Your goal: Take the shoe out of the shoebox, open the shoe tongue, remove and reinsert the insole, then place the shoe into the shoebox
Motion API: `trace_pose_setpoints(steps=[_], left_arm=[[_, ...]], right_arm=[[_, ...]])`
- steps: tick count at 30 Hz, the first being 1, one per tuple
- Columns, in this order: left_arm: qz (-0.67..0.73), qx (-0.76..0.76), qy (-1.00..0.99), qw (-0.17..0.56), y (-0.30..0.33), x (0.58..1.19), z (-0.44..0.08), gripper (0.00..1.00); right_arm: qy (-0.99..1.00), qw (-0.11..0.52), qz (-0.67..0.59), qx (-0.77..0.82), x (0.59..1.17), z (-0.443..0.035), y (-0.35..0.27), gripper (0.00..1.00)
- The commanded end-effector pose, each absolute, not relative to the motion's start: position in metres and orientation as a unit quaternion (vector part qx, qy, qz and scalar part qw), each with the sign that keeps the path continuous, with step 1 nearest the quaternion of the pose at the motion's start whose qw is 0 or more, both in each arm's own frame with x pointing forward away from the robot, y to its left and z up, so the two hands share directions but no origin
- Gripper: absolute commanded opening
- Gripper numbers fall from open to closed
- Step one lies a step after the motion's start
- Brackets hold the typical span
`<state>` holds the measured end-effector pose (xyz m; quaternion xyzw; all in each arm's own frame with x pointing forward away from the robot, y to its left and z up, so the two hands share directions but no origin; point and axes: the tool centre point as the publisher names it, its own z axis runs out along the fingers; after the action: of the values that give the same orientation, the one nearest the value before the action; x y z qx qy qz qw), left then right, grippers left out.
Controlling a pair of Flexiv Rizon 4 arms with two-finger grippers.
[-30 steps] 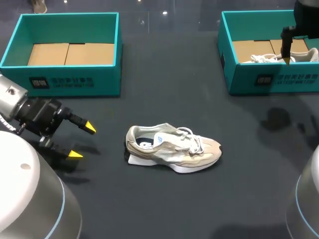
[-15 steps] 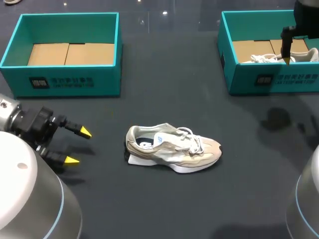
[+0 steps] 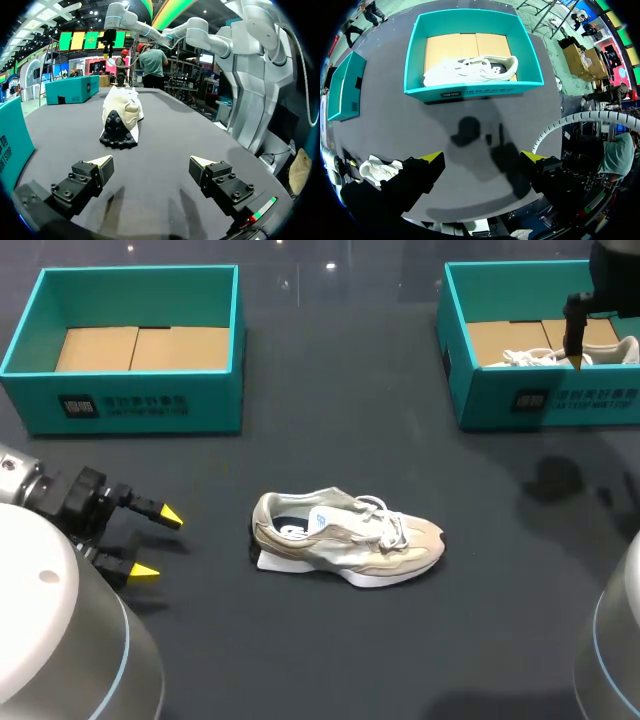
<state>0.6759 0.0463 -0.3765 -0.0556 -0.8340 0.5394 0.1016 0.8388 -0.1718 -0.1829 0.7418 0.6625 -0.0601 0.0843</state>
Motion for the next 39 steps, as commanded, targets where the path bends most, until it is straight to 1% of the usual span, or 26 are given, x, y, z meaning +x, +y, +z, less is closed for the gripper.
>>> trace_pose_setpoints(steps=[1, 6, 13, 39], left_arm=[[0.538, -0.056, -0.835, 0.101, 0.046, 0.675, -0.376, 1.0], [0.551, -0.049, -0.826, 0.106, 0.046, 0.677, -0.378, 1.0], [0.587, 0.012, -0.808, 0.058, 0.041, 0.69, -0.392, 1.0], [0.589, 0.027, -0.805, 0.057, 0.021, 0.714, -0.403, 1.0]], right_arm=[[0.662, 0.084, -0.06, 0.742, 0.839, -0.183, -0.171, 1.0], [0.662, 0.084, -0.06, 0.742, 0.839, -0.183, -0.171, 1.0], [0.662, 0.084, -0.06, 0.742, 0.839, -0.183, -0.171, 1.0], [0.662, 0.084, -0.06, 0.742, 0.839, -0.183, -0.171, 1.0]])
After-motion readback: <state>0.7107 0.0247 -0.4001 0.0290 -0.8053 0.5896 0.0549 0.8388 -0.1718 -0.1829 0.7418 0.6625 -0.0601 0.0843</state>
